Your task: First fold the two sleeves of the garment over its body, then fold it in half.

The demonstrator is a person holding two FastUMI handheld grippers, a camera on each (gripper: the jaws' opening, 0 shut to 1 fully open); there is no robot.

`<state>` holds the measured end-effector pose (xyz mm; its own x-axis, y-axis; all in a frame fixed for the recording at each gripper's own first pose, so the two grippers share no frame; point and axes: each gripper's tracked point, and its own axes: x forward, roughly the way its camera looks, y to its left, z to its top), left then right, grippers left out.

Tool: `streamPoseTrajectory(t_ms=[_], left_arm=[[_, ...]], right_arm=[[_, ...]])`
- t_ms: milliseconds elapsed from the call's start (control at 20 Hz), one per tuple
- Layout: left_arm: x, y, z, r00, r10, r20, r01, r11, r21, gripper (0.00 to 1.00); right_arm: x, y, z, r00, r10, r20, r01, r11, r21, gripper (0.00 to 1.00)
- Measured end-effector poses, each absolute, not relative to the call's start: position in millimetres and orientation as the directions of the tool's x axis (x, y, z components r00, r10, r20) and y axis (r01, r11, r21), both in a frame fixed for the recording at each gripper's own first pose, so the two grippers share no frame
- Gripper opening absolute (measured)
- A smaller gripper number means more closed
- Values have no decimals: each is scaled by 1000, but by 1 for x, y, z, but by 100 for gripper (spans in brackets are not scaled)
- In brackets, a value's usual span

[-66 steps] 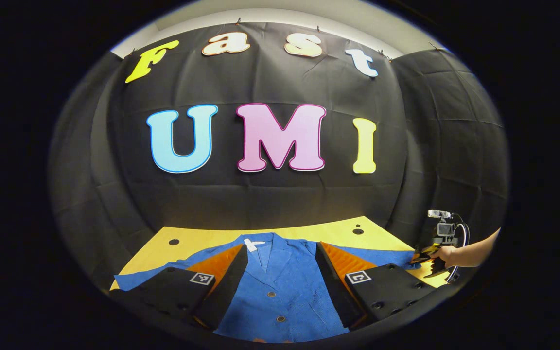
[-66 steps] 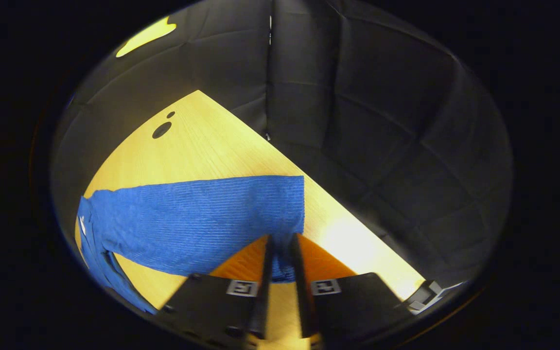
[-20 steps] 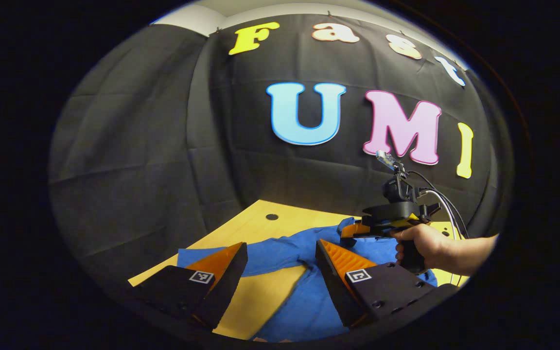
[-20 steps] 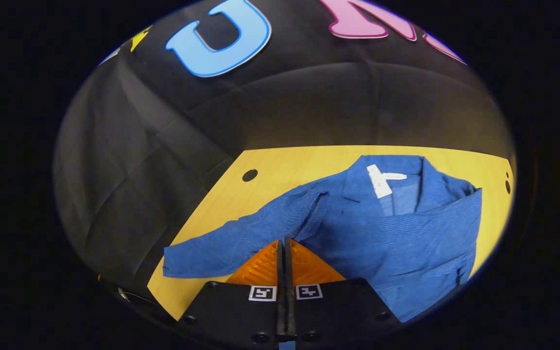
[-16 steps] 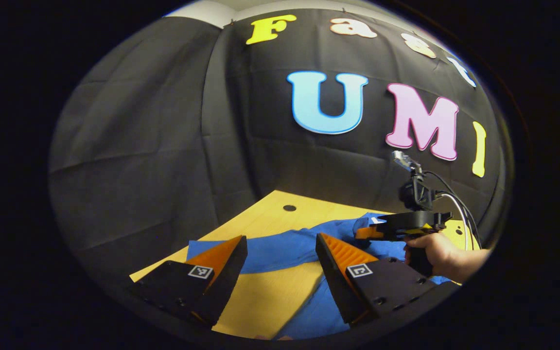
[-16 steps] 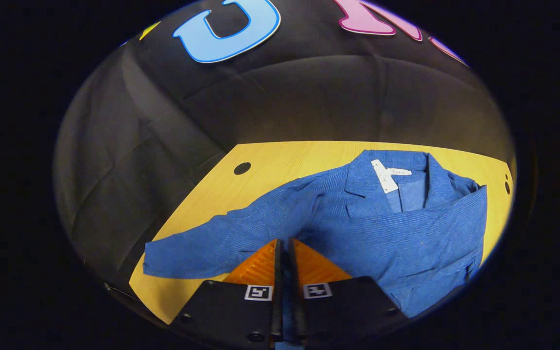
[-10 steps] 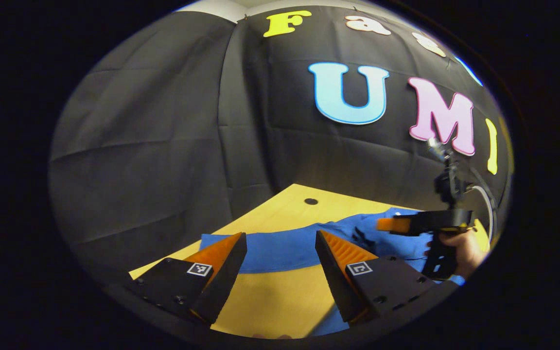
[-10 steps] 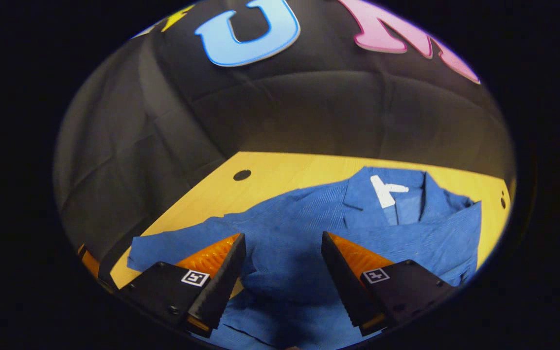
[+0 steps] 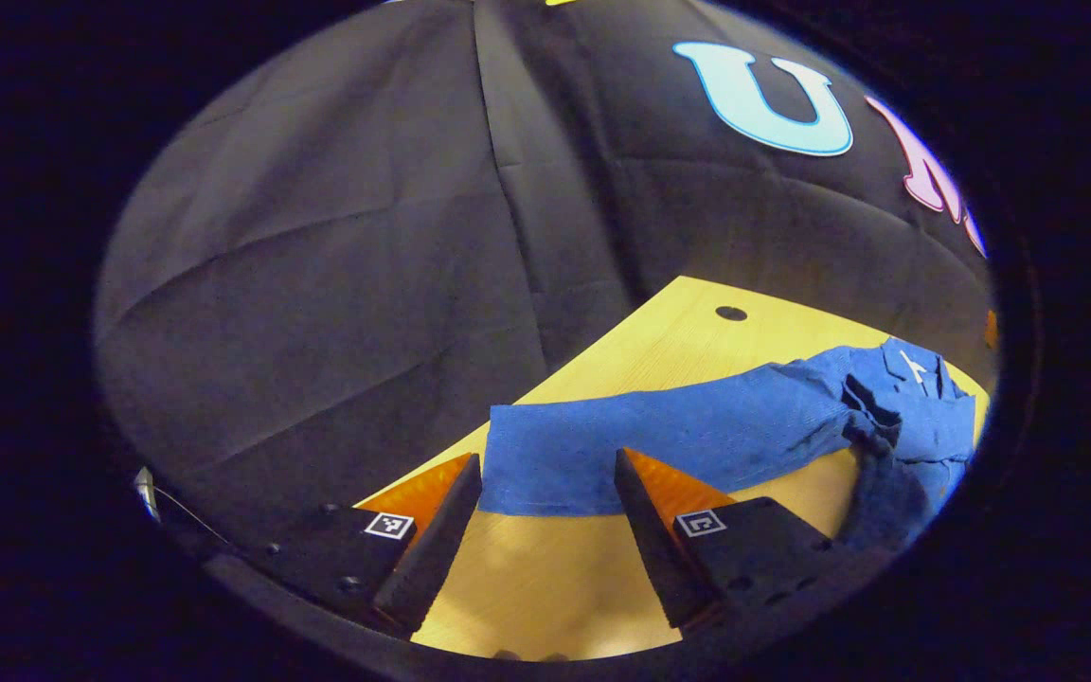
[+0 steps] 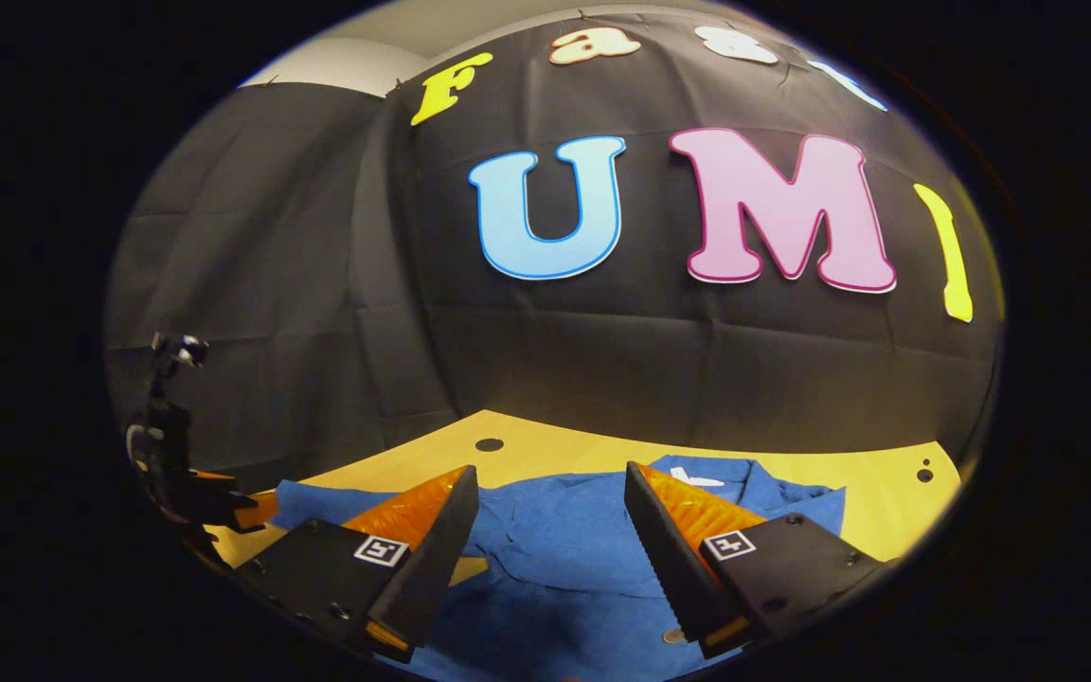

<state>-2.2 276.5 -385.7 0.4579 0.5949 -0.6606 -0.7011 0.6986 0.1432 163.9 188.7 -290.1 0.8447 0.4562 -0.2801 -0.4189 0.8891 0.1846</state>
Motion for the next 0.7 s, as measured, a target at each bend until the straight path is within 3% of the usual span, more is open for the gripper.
streamPoseTrajectory(t_ms=[200, 500, 700], left_arm=[[-2, 284, -384, 431, 529, -731, -688, 717, 113, 83], [3, 287, -393, 379, 463, -801, -691, 717, 88, 83], [-3, 298, -386, 392, 424, -816, -684, 728, 49, 83]], right_arm=[[149, 142, -266, 878, 413, -243, -376, 908, 184, 98], [121, 109, -235, 900, 398, -180, -400, 916, 23, 97], [103, 99, -233, 902, 395, -173, -396, 918, 34, 98]])
